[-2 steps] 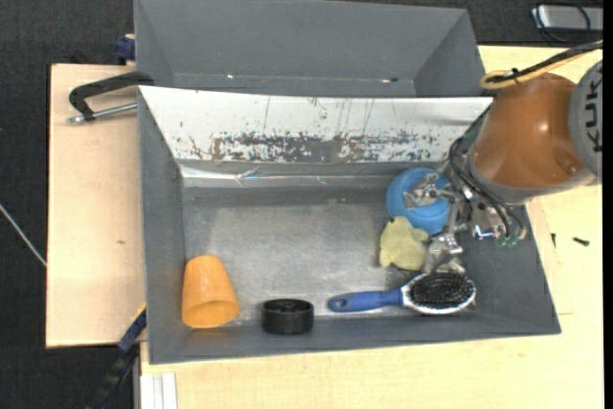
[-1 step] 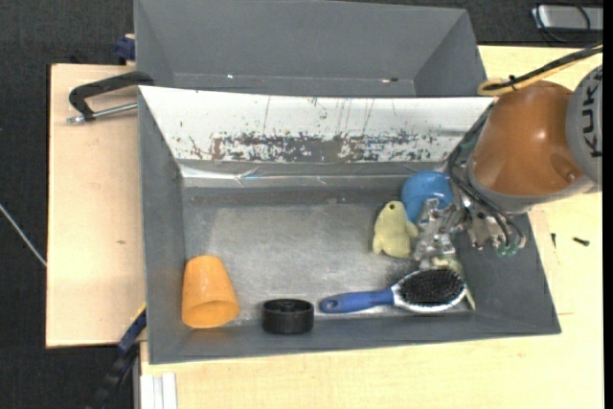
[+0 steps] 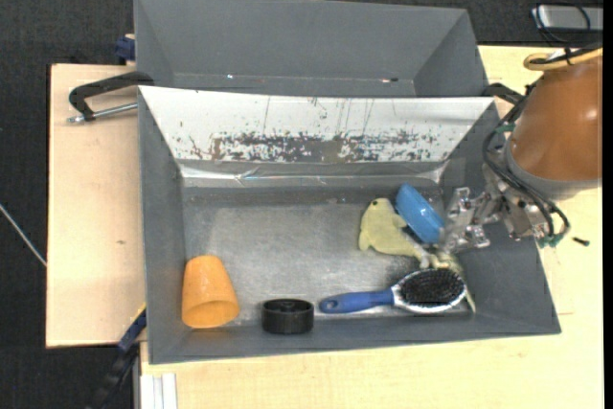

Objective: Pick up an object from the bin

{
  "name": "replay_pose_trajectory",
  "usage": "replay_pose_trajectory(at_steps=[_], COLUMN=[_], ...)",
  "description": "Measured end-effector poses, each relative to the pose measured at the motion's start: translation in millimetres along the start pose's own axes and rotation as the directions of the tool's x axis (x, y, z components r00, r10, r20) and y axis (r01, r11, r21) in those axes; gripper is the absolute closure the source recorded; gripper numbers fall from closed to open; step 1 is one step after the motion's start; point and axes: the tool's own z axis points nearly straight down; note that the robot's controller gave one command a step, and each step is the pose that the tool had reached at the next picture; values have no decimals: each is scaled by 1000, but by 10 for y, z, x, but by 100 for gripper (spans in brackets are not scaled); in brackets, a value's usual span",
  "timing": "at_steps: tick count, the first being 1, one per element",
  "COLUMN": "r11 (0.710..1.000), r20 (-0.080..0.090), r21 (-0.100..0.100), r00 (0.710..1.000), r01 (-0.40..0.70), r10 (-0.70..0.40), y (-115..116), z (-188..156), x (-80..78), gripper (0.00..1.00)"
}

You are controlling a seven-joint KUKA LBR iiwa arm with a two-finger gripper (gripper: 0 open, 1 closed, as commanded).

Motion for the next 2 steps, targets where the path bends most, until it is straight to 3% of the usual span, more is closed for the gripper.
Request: replay_pose_trajectory(at_steps=[1,2], r11=[1000,996], r20=[-7,-17], r21=[-4,-5], r00=[1000,996], r01=[0,-89], r10=[0,89], y=[9,-175], z=[46,707], x=[9,27], gripper=[0,0])
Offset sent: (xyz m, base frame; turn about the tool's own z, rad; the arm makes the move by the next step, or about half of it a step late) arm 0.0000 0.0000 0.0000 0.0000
